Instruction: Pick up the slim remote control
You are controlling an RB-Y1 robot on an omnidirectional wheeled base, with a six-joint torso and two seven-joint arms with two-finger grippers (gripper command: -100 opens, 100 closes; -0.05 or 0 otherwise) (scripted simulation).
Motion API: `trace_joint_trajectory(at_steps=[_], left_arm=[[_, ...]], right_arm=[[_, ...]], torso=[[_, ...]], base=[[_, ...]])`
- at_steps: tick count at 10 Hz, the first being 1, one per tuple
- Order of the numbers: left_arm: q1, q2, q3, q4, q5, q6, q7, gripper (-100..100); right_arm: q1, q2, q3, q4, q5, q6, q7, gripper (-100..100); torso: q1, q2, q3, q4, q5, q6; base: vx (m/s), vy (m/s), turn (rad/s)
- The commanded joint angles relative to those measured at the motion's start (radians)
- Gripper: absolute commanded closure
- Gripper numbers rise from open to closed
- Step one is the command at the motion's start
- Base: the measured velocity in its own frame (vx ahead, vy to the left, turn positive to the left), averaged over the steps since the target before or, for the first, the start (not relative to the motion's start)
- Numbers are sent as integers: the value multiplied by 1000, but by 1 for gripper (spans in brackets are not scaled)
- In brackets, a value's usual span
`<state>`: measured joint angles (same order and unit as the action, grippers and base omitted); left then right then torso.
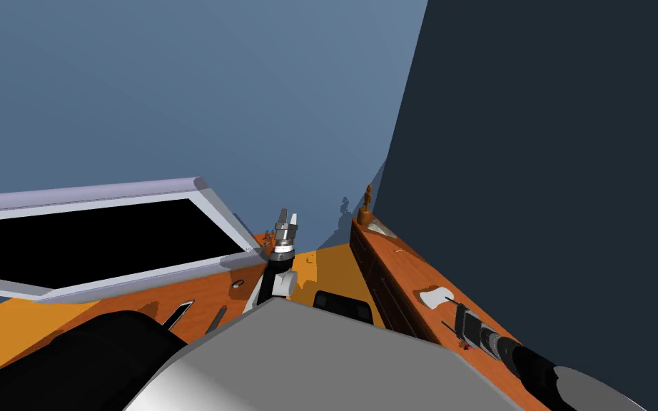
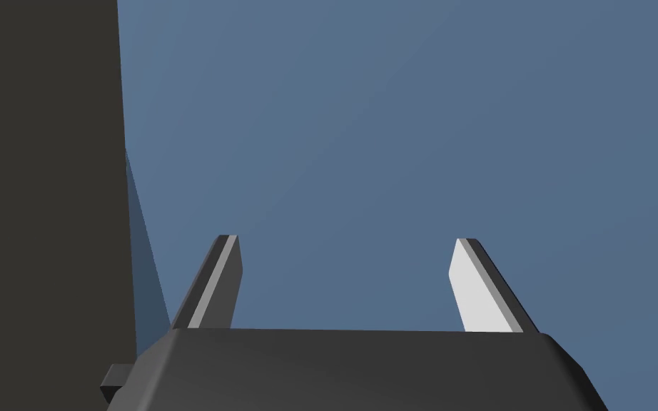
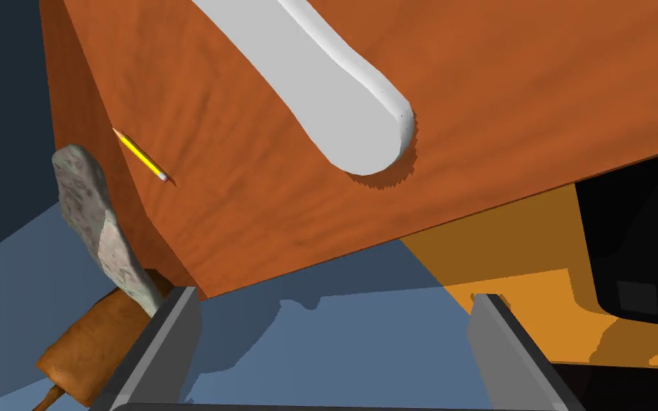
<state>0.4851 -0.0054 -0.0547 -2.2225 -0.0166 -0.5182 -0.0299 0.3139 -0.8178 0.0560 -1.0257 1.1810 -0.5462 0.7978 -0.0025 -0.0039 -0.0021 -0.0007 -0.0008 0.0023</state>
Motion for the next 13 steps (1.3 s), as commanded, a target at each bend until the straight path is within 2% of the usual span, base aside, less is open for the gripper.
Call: trace_joint_trajectory(at_steps=[1, 2, 3, 5, 6, 8, 9, 10, 11, 13], left_arm=[[0, 0, 0, 0, 0, 0, 0, 0], [0, 0, 0, 0, 0, 0, 0, 0], [0, 0, 0, 0, 0, 0, 0, 0], [0, 0, 0, 0, 0, 0, 0, 0], [0, 0, 0, 0, 0, 0, 0, 0], [0, 0, 0, 0, 0, 0, 0, 0], [0, 0, 0, 0, 0, 0, 0, 0], [0, 0, 0, 0, 0, 0, 0, 0], [0, 0, 0, 0, 0, 0, 0, 0], [0, 0, 0, 0, 0, 0, 0, 0]], right_arm=[[-4, -12, 18, 50, 36, -8, 41, -100], [-4, -21, 33, 98, 65, -17, 78, -100], [-4, -21, 33, 107, 67, -17, 78, -100], [-3, -33, 65, 191, 121, -33, 149, -100], [-3, -33, 65, 191, 121, -33, 149, -100], [2, -38, 98, 254, 166, -50, 205, -100], [2, -38, 98, 263, 166, -50, 212, -100], [5, -37, 115, 295, 186, -58, 241, -100], [5, -37, 115, 295, 186, -58, 241, -100], [11, -33, 146, 348, 217, -73, 291, -100]], torso=[[0, 0, 0, 0, 0, 0], [0, -1, 0, 0, 0, -2], [-2, -2, -1, 0, 0, -2], [-3, -2, -1, 0, -1, -1], [-4, -3, -2, 0, -1, -1], [-2, -3, -2, -1, 0, -1], [-3, -4, -2, -1, -1, -1], [-2, -4, -2, -1, 0, 0], [-2, -3, -2, -1, 0, -1], [-1, -3, -1, 0, 0, 0]], base=[[22, -18, 278], [47, -54, 439], [37, -63, 205], [45, -70, 327], [43, -69, 223], [61, -58, 322], [45, -64, 157], [44, -52, 262], [29, -47, 105], [41, -65, 224]])
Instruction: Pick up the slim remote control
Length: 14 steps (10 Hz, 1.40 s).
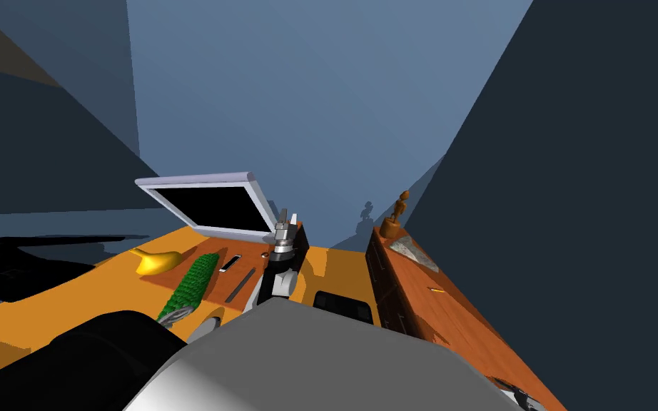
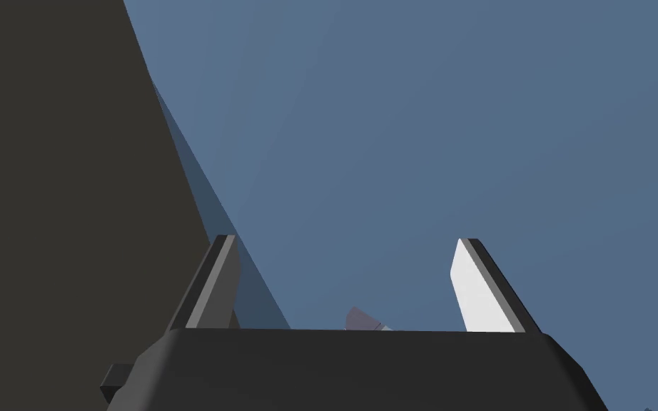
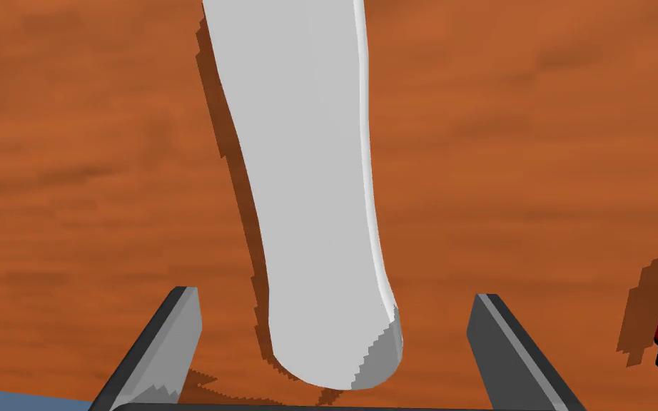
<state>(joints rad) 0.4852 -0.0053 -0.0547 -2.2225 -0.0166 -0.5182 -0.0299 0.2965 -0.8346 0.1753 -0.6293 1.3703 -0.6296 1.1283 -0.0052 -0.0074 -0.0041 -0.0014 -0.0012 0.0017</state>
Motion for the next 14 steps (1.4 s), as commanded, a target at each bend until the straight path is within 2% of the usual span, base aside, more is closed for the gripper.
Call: trace_joint_trajectory(at_steps=[1, 2, 3, 4, 5, 8, 10, 11, 12, 14], left_arm=[[0, 0, 0, 0, 0, 0, 0, 0], [0, 0, 0, 0, 0, 0, 0, 0], [0, 0, 0, 0, 0, 0, 0, 0], [0, 0, 0, 0, 0, 0, 0, 0], [0, 0, 0, 0, 0, 0, 0, 0], [0, 0, 0, 0, 0, 0, 0, 0], [0, 0, 0, 0, 0, 0, 0, 0], [0, 0, 0, 0, 0, 0, 0, 0], [0, 0, 0, 0, 0, 0, 0, 0], [0, 0, 0, 0, 0, 0, 0, 0]], right_arm=[[29, -16, 27, -48, 28, 10, -39, -100], [29, -16, 27, -48, 28, 10, -39, -100], [35, -8, 54, -7, 51, -3, 1, -100], [35, -8, 54, -24, 51, -3, 0, -100], [35, -8, 54, -9, 51, -3, 1, -100], [45, 9, 92, 37, 76, -20, 50, -100], [48, 6, 92, 26, 77, -16, 35, -100], [47, 7, 91, 31, 76, -18, 42, 0], [42, 36, 102, 39, 77, 11, 41, -100], [37, 72, 115, 50, 79, 48, 39, -100]], torso=[[0, 0, 0, 0, 0, 0], [1, 0, 0, 0, 0, 1], [3, 2, 1, 0, 1, 1], [2, 1, 1, 0, 1, 0], [1, 0, 0, 0, 0, 0], [2, 1, 0, 0, 1, 0], [2, 0, 0, 0, 0, 1], [4, 2, 1, 0, 1, 1], [5, 2, 1, 0, 1, 1], [1, 3, 2, 1, 0, 1]], base=[[37, -64, 152], [12, -23, -9], [37, -56, 313], [37, -77, 209], [17, -35, -8], [33, -50, 182], [20, -39, 25], [0, 0, 0], [-10, -37, 52], [-11, -84, 53]])
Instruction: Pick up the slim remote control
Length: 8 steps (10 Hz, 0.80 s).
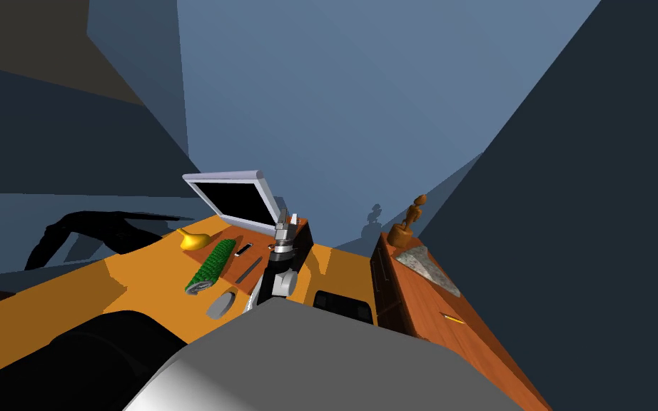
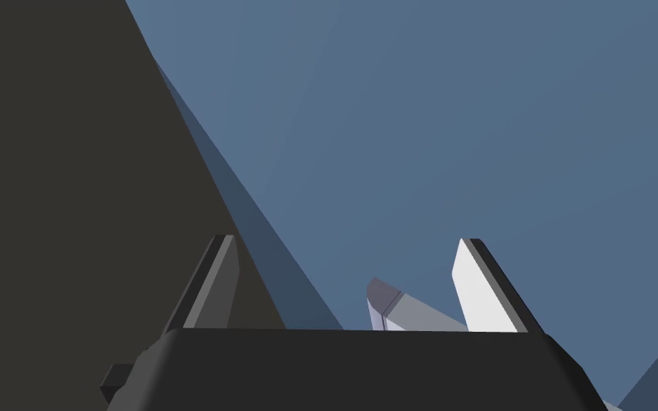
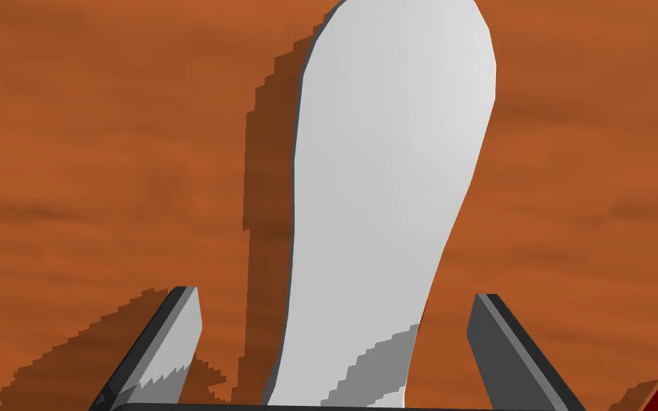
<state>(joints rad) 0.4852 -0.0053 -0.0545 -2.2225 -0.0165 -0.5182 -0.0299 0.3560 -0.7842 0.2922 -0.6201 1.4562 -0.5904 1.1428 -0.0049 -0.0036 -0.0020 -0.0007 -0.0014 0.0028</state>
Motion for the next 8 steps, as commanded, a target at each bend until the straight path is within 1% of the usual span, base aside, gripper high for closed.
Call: trace_joint_trajectory(at_steps=[1, 2, 3, 4, 8], left_arm=[[0, 0, 0, 0, 0, 0, 0, 0], [0, 0, 0, 0, 0, 0, 0, 0], [0, 0, 0, 0, 0, 0, 0, 0], [0, 0, 0, 0, 0, 0, 0, 0], [0, 0, 0, 0, 0, 0, 0, 0]], right_arm=[[-23, 22, -2, 41, -7, 8, 25, -100], [-24, 29, 1, 44, -7, 16, 25, -100], [-17, 22, 2, 29, -3, 15, 12, -100], [-17, 23, 3, 30, -3, 16, 14, 100], [-16, 23, 3, 31, -3, 15, 14, 100]], torso=[[0, 0, 0, 0, 0, 0], [1, 0, 0, 0, 0, 0], [3, 0, 0, 0, 1, 0], [5, -1, 0, 0, 1, 0], [5, -1, 0, 0, 1, -1]], base=[[-23, -57, 20], [-14, -26, 7], [-5, -9, 2], [0, 0, 0], [0, 0, 0]])
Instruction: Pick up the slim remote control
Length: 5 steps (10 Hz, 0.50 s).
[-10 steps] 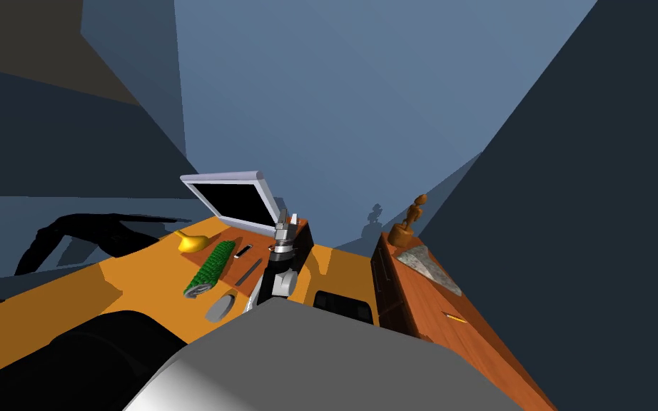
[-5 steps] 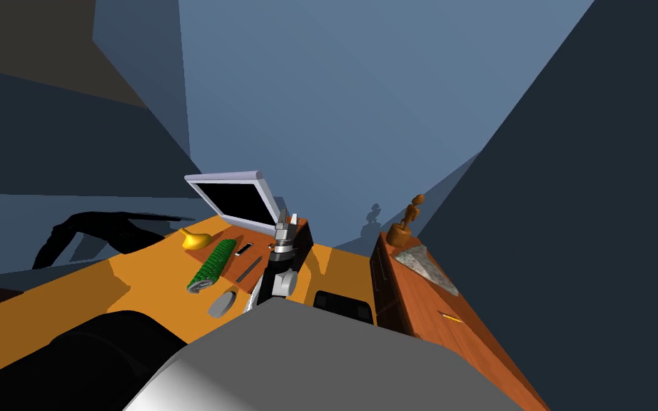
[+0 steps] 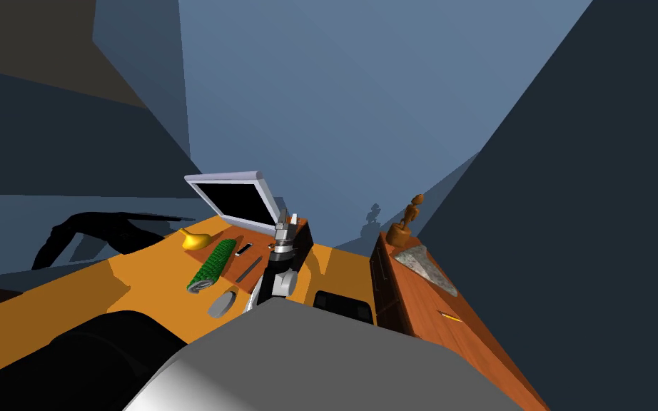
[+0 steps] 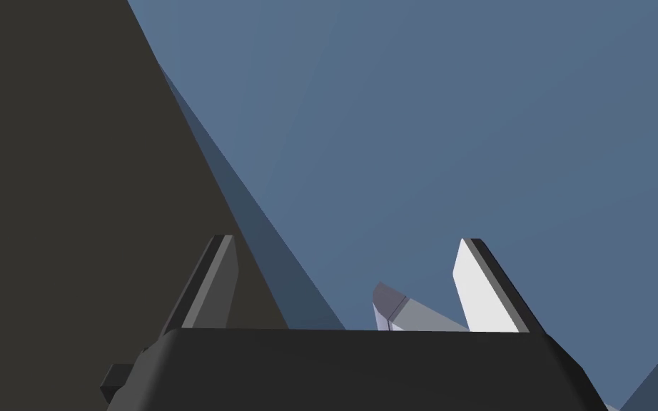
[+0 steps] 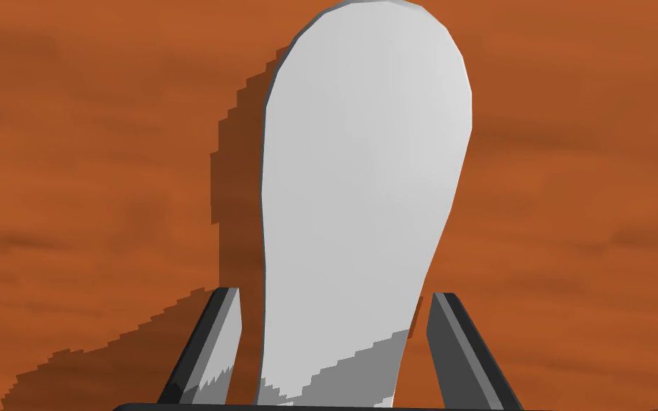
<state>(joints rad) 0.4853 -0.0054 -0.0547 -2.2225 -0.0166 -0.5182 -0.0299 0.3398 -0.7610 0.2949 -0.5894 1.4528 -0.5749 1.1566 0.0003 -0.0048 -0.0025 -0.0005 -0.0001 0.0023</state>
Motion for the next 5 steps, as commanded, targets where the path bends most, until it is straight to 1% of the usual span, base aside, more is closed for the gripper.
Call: trace_joint_trajectory(at_steps=[1, 2, 3, 4, 5], left_arm=[[0, 0, 0, 0, 0, 0, 0, 0], [0, 0, 0, 0, 0, 0, 0, 0], [0, 0, 0, 0, 0, 0, 0, 0], [0, 0, 0, 0, 0, 0, 0, 0], [0, 0, 0, 0, 0, 0, 0, 0]], right_arm=[[0, 0, 0, 0, 0, 0, 0, 0], [-3, -23, -12, 4, -5, -29, 12, 100], [-1, -38, -18, -1, -5, -43, 12, 100], [-1, -38, -18, -1, -5, -43, 12, 100], [3, -66, -28, -9, -7, -72, 13, 100]], torso=[[0, 0, 0, 0, 0, 0], [0, 0, 0, 0, 0, 0], [2, 0, 0, 0, 1, 1], [4, -2, -1, 0, 1, 0], [4, -2, -1, 0, 1, 0]], base=[[0, 0, 0], [11, 43, -42], [29, 67, -59], [22, 49, -17], [20, 68, -40]])
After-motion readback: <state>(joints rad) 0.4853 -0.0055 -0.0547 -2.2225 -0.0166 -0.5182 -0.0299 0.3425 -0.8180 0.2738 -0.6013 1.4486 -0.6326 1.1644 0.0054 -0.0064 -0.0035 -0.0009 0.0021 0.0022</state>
